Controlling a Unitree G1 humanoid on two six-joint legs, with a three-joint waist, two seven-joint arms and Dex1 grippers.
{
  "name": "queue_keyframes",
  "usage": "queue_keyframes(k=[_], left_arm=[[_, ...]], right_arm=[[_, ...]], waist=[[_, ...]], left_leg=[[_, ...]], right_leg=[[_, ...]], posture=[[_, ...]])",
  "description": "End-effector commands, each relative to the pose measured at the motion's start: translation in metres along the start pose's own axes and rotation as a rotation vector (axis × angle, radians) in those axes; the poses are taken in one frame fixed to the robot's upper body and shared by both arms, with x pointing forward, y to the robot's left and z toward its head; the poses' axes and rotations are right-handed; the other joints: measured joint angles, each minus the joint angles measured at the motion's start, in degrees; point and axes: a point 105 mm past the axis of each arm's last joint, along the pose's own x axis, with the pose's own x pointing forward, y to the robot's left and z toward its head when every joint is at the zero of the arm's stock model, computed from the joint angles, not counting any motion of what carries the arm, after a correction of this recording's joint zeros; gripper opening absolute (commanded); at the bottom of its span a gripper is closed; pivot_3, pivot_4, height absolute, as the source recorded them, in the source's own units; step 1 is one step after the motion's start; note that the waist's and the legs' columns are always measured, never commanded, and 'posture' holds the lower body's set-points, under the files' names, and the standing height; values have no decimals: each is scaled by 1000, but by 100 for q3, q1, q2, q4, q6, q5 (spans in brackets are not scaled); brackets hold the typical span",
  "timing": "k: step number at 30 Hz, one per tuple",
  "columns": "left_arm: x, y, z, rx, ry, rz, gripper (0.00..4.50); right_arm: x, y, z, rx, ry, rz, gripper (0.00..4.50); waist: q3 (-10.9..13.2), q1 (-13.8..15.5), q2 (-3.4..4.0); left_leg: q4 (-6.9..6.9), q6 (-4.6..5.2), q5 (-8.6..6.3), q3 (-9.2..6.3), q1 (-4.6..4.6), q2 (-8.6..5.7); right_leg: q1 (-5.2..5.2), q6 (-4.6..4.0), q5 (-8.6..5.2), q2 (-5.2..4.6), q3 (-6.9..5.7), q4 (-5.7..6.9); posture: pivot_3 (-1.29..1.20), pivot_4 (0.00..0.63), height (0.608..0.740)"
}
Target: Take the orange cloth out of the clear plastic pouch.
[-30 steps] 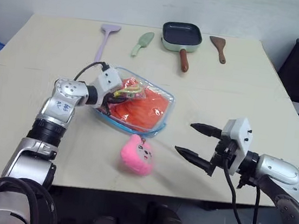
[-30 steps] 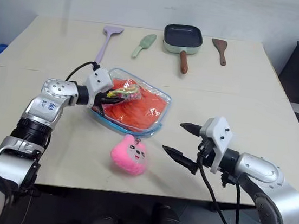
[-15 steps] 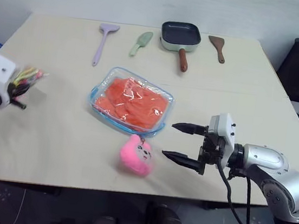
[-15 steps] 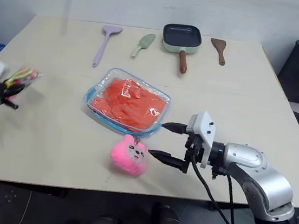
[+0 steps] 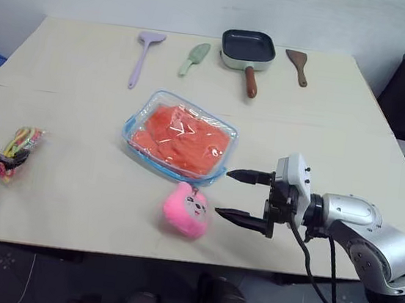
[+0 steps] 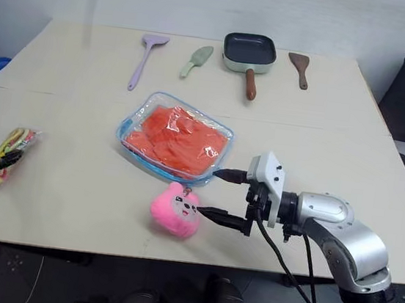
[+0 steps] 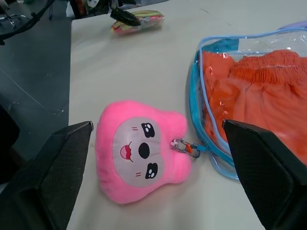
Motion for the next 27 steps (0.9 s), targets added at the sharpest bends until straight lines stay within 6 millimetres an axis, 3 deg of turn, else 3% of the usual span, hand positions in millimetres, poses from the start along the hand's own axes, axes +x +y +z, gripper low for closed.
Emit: queue_keyframes(k=[1, 4, 6, 11, 16, 20, 27], left_arm=[[-33, -19, 70, 24, -280, -235, 4467], [-50, -55, 91, 151, -366, -462, 4467], [-46, -80, 89, 312, -322, -583, 4467], [-9, -116, 80, 707, -267, -703, 4467], [29, -142, 94, 928, -333, -727, 4467], [55, -166, 93, 1057, -378, -754, 4467], [77, -177, 94, 1113, -392, -743, 4467]], right_arm=[[-3, 2, 6, -19, -23, -6, 4500], [-3, 4, 5, -19, -20, -10, 4500], [-4, 4, 5, -20, -18, -17, 4500], [-9, 3, 6, -25, -10, -49, 4500], [-13, 5, 5, -23, -10, -85, 4500], [-16, 10, 5, -22, -13, -125, 4500], [-20, 16, 4, -9, -12, -184, 4500]], waist=[[0, -5, 0], [1, -10, 1], [2, -6, 4], [5, 23, 10], [4, 34, 8], [3, 10, 6], [5, -28, 2]], left_leg=[[0, 0, 0, 0, 0, 0], [0, -2, -1, 1, -1, -2], [0, -3, -1, 2, 0, -4], [0, -11, 3, 10, 12, -8], [0, -11, 4, 14, -16, -9], [1, -5, 1, 37, -41, -18], [29, -5, 1, 51, -58, -18]], right_leg=[[0, 0, 0, 0, 0, 0], [0, 0, 0, -2, 1, -2], [0, -1, -1, -1, 2, -2], [3, -8, -5, 10, 14, -10], [5, -10, -5, 19, 10, 8], [-3, -4, -2, 22, -1, -2], [-17, -2, 0, 27, -11, 5]], posture=[[0, 150, 740], [0, 150, 740], [0, 150, 740], [0, 150, 740], [0, 150, 740], [0, 150, 740], [0, 150, 740]])
